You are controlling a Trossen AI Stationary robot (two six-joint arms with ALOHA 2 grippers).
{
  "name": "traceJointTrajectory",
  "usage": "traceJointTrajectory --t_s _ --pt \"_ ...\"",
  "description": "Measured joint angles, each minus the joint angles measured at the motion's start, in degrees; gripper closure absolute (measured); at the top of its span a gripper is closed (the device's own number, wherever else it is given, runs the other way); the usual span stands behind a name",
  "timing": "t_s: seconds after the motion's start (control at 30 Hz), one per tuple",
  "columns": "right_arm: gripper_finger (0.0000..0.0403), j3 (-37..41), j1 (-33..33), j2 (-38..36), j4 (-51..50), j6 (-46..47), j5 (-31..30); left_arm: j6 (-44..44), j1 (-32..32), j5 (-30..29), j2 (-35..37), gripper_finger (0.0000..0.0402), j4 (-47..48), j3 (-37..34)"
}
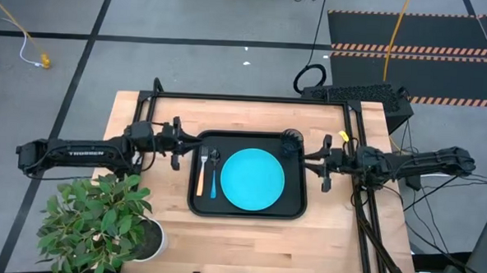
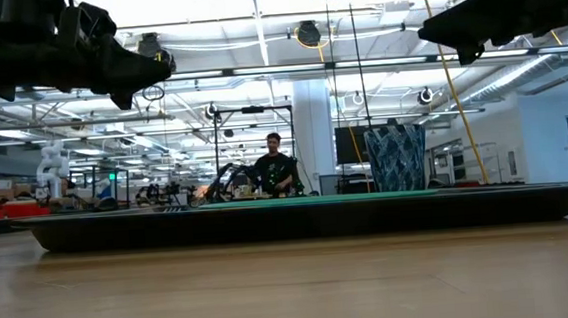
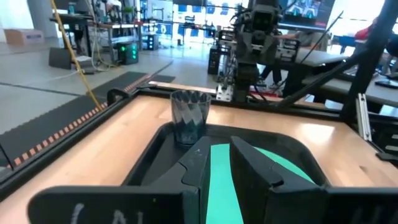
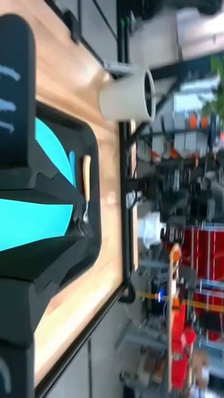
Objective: Pick and place plate/cup/fork/spoon on tray
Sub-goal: Adjust the blue plate on the black serving tray
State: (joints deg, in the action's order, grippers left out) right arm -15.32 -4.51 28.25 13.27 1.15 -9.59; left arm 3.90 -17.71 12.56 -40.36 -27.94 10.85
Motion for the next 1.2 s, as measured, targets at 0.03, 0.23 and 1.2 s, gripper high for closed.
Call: traceJointTrajectory --t_s 0.03,0.23,1.2 --pt "0.0316 0.23 0.00 -0.54 -0.02 -0.39 0.79 0.25 -0.47 0.37 0.00 0.0339 -0.02 0.00" --pt "0.0316 2.27 0.00 -7.28 -2.80 -0.99 0.77 0.55 -1.96 2.03 0.00 0.0339 1.93 0.00" --pt "0.0316 7.42 0.02 -18.11 -0.40 3.01 -7.86 -0.38 -2.10 2.95 0.00 0.0339 -7.10 0.00"
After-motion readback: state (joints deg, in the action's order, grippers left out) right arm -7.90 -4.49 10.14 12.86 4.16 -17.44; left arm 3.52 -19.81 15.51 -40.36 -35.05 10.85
